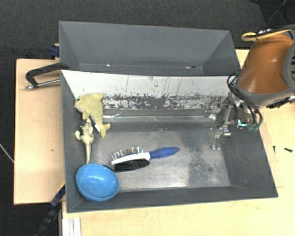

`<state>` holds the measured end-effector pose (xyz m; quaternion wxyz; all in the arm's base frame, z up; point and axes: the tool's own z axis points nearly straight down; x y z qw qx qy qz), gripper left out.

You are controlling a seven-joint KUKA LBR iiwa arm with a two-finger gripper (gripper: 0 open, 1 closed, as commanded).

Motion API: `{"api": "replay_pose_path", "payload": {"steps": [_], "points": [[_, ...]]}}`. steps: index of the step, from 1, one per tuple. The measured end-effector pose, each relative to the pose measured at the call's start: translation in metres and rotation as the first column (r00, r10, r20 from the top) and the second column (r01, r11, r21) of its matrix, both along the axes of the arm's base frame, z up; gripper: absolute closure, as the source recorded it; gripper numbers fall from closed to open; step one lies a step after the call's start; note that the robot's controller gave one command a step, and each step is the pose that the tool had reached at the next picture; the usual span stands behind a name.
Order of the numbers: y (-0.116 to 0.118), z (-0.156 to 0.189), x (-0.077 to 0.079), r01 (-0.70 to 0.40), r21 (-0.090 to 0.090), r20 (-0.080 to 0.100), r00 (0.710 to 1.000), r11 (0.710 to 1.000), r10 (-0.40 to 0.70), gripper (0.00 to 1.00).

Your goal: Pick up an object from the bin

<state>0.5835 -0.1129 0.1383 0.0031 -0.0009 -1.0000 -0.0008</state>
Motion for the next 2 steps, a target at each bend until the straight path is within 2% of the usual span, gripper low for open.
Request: {"api": "replay_pose_path", "payload": {"steps": [1, 2], "points": [[0.072, -0.068, 0.008, -0.001, -0.003, 0.015, 1.000, 1.000, 0.001, 0.00], [0.171, -0.036, -0.022, -0.076, 0.004, 0.008, 0.997, 0.997, 0.076, 0.00]]}}
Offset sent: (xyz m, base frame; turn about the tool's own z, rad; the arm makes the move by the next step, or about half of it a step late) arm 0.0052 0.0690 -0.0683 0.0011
